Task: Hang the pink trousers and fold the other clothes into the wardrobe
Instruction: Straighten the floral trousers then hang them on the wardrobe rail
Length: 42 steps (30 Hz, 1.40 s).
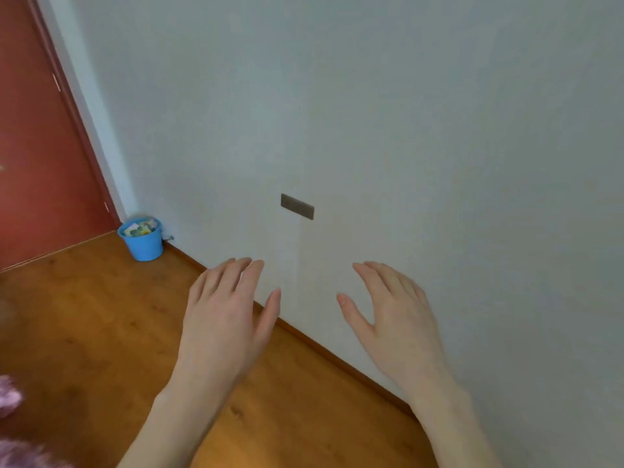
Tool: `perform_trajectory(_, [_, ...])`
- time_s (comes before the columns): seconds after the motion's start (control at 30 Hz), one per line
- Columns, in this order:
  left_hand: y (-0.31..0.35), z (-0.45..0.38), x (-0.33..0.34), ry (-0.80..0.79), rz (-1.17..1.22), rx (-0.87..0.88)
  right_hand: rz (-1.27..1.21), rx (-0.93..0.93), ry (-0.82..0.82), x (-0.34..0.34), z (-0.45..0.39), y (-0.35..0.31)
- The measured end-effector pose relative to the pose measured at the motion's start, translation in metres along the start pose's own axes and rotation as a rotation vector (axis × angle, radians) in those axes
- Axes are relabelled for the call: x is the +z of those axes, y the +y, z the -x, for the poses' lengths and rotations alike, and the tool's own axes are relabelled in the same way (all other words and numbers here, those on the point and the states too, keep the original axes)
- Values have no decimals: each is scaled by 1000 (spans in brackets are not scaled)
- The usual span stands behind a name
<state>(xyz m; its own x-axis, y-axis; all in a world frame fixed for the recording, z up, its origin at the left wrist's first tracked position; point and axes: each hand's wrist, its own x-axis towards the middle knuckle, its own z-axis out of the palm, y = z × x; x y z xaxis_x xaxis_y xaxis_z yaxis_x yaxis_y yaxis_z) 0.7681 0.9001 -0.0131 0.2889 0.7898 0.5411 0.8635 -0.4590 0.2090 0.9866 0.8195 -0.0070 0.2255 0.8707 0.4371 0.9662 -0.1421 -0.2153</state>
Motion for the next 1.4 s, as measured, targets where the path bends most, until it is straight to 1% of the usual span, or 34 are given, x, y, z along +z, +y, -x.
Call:
perform_trajectory(0.27, [-18, -75, 34, 44, -90, -159, -106, -172, -65, 60, -121, 11])
perform_trajectory(0.4, [-25, -115, 46, 87, -172, -225, -157, -269, -58, 80, -184, 13])
perform_trajectory(0.63, [-54, -147, 58, 138, -311, -349, -235, -448, -79, 123, -267, -14])
perform_trajectory(0.8, [-87, -153, 57, 198, -378, -429, -324, -547, -55, 153, -302, -57])
perform_trajectory(1.0, [-138, -154, 53, 202, -455, -535, -408, -711, -112, 195, -332, -123])
perform_trajectory(1.13, [-183, -158, 52, 197, -496, -591, -443, -772, -120, 225, -352, -170])
perform_trajectory(1.4, [-286, -181, 39, 255, -533, -694, -492, -889, -114, 273, -396, -286])
